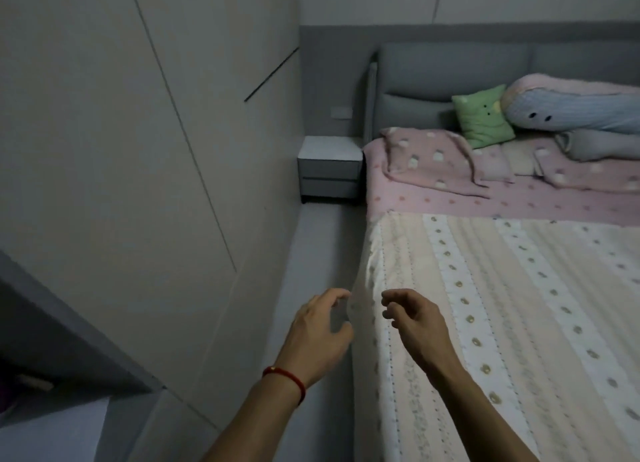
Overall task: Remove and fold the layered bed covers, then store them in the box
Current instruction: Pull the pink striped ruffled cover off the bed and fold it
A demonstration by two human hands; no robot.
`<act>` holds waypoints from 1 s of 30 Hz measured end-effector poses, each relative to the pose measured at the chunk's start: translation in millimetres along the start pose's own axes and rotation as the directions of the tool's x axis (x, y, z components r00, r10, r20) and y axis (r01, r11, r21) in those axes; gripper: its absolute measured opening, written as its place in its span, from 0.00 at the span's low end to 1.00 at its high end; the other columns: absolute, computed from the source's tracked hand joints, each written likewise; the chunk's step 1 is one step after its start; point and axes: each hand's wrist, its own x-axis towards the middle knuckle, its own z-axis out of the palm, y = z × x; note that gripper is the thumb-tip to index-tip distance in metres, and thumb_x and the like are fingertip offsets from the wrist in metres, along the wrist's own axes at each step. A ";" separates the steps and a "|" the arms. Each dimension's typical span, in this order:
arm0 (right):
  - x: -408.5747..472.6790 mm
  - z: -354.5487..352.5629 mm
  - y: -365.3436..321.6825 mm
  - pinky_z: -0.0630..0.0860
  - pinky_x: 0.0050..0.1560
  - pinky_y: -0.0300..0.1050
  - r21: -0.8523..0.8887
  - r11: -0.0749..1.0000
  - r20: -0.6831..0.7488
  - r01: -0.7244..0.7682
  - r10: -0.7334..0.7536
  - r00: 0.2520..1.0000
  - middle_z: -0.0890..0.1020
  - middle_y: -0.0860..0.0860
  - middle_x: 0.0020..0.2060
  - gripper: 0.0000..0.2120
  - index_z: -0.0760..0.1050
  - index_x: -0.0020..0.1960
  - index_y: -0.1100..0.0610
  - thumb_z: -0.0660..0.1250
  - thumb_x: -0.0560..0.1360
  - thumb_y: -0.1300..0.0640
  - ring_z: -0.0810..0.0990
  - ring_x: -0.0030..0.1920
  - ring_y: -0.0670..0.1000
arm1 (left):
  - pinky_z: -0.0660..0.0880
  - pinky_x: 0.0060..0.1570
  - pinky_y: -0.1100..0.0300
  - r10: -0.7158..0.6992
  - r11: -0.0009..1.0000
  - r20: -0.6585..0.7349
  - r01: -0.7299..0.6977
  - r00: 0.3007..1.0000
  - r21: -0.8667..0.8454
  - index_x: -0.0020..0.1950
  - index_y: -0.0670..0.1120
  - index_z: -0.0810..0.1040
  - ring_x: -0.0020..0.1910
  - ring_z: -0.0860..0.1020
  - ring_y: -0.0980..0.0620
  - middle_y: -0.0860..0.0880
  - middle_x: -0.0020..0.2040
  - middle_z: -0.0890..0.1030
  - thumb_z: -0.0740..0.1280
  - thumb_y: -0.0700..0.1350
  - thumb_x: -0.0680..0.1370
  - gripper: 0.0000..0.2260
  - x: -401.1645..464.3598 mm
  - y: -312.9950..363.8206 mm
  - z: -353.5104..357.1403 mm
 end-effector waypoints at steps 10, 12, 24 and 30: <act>92.0 58.7 -36.1 0.78 0.51 0.37 -0.015 0.988 -0.151 -0.151 0.147 0.978 0.82 0.41 0.51 0.11 0.79 0.56 0.46 0.63 0.82 0.59 0.82 0.51 0.43 | 0.72 0.49 0.74 0.116 0.991 0.233 -0.097 0.965 -0.089 0.65 0.55 0.74 0.60 0.74 0.57 0.54 0.60 0.76 0.66 0.42 0.79 0.15 176.9 -44.1 -43.3; 118.5 66.5 -29.3 0.80 0.52 0.40 0.039 0.982 -0.182 -0.187 0.191 0.965 0.83 0.41 0.49 0.11 0.80 0.55 0.46 0.63 0.81 0.59 0.83 0.49 0.43 | 0.70 0.41 0.78 0.106 0.991 0.264 -0.081 0.959 -0.104 0.60 0.58 0.75 0.57 0.75 0.60 0.57 0.57 0.77 0.67 0.41 0.79 0.14 209.1 -49.7 -39.3; 350.8 5.2 58.9 0.83 0.48 0.48 0.514 0.705 -0.140 -0.489 0.631 0.763 0.87 0.54 0.45 0.09 0.83 0.51 0.55 0.63 0.83 0.57 0.86 0.45 0.56 | 0.73 0.45 0.70 -0.116 0.982 0.461 0.031 0.880 0.188 0.56 0.55 0.77 0.47 0.78 0.57 0.53 0.49 0.79 0.67 0.40 0.75 0.13 509.7 -55.4 51.6; 436.0 -20.3 81.7 0.83 0.54 0.53 0.439 0.706 -0.147 -0.556 0.667 0.730 0.85 0.52 0.47 0.09 0.80 0.54 0.53 0.61 0.84 0.55 0.85 0.48 0.55 | 0.73 0.42 0.67 -0.189 0.965 0.593 0.036 0.783 0.259 0.59 0.50 0.78 0.48 0.79 0.53 0.49 0.52 0.81 0.66 0.42 0.76 0.12 625.4 -55.4 112.1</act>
